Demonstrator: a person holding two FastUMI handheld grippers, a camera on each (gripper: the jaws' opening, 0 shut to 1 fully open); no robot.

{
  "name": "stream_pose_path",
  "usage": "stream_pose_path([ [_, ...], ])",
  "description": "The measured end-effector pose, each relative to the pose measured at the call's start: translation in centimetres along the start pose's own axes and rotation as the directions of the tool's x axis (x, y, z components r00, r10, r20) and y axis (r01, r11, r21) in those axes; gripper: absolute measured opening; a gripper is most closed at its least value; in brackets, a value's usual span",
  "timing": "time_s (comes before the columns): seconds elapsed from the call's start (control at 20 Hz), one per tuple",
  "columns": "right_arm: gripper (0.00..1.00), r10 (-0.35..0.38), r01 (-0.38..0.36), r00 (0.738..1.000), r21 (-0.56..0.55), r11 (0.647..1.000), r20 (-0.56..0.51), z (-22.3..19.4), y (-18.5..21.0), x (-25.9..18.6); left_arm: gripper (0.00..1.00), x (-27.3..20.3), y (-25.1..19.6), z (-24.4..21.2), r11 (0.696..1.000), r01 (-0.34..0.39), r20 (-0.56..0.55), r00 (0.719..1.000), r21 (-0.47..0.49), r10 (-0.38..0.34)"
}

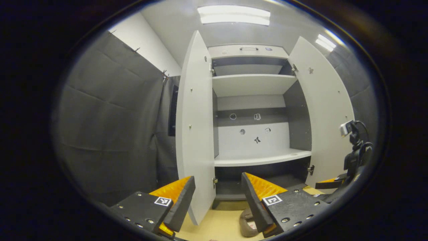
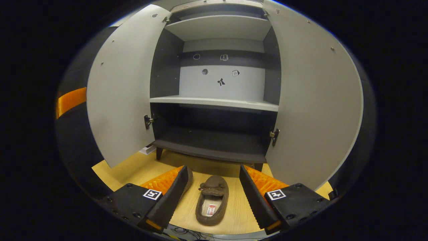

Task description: Grab one shoe with the right hand and put it into the shoe cabinet, grab the other shoe with the left hand and put it into the shoe cabinet; then close the right door with the right hand and the left door with the left hand.

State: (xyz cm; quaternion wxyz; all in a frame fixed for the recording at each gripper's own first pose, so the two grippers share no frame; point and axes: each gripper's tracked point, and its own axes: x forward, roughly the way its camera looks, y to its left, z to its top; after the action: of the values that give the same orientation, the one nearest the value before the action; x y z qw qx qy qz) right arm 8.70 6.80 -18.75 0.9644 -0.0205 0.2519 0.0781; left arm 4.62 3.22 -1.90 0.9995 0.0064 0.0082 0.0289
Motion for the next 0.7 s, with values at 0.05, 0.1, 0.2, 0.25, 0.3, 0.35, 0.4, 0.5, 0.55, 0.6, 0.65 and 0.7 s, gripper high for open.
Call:
stream_pose_path([
  [0.05,0.98,0.012,-0.012,1.000,0.004,1.000,-0.018,-0.6,0.3,0.6,0.82,0.4,0.0,-0.2,1.000,0.000,-0.004,1.000,0.002,0.000],
  [0.1,0.98,0.021,-0.021,0.999,0.006,1.000,-0.040,-1.3,0.5,1.2,0.89,0.5,-0.1,-0.3,1.000,0.001,-0.007,1.000,0.005,-0.001],
  [0.2,0.98,0.037,-0.036,0.995,0.014,0.999,-0.089,-2.8,0.8,2.3,0.89,0.9,-0.2,-0.4,1.000,0.003,-0.008,1.000,0.010,-0.003],
  [0.25,0.98,0.044,-0.042,0.993,0.019,0.999,-0.114,-3.6,1.0,2.8,0.89,1.0,-0.2,-0.6,1.000,0.002,-0.009,1.000,0.013,-0.002],
  [0.3,0.98,0.054,-0.051,0.988,0.023,0.998,-0.142,-4.3,1.1,3.3,0.89,1.1,-0.2,-0.6,1.000,0.002,-0.010,1.000,0.016,-0.002],
  [0.35,0.98,0.062,-0.058,0.984,0.030,0.998,-0.167,-5.2,1.3,3.6,0.89,1.4,-0.3,-0.8,1.000,0.002,-0.013,1.000,0.019,-0.002],
  [0.4,0.99,0.069,-0.064,0.980,0.035,0.997,-0.186,-5.8,1.4,3.9,0.89,1.5,-0.4,-1.0,1.000,0.004,-0.017,1.000,0.020,-0.003],
  [0.5,0.98,0.082,-0.075,0.970,0.038,0.996,-0.230,-7.2,1.7,4.4,0.89,1.7,-0.5,-1.5,1.000,0.004,-0.026,1.000,0.018,-0.003],
  [0.55,0.98,0.090,-0.084,0.964,0.035,0.996,-0.252,-7.9,2.0,4.7,0.89,1.9,-0.5,-1.7,1.000,0.002,-0.031,1.000,0.015,-0.002],
  [0.6,0.98,0.092,-0.087,0.958,0.030,0.996,-0.271,-8.6,2.2,5.0,0.89,1.9,-0.4,-1.9,1.000,-0.001,-0.036,0.999,0.015,0.001],
  [0.65,0.96,0.098,-0.094,0.951,0.027,0.995,-0.294,-9.4,2.4,5.2,0.89,2.0,-0.4,-2.2,1.000,-0.002,-0.042,0.999,0.016,0.003],
  [0.7,0.96,0.105,-0.101,0.943,0.029,0.994,-0.314,-9.9,2.7,5.6,0.89,2.0,-0.3,-2.5,1.000,-0.003,-0.047,0.999,0.018,0.004],
])
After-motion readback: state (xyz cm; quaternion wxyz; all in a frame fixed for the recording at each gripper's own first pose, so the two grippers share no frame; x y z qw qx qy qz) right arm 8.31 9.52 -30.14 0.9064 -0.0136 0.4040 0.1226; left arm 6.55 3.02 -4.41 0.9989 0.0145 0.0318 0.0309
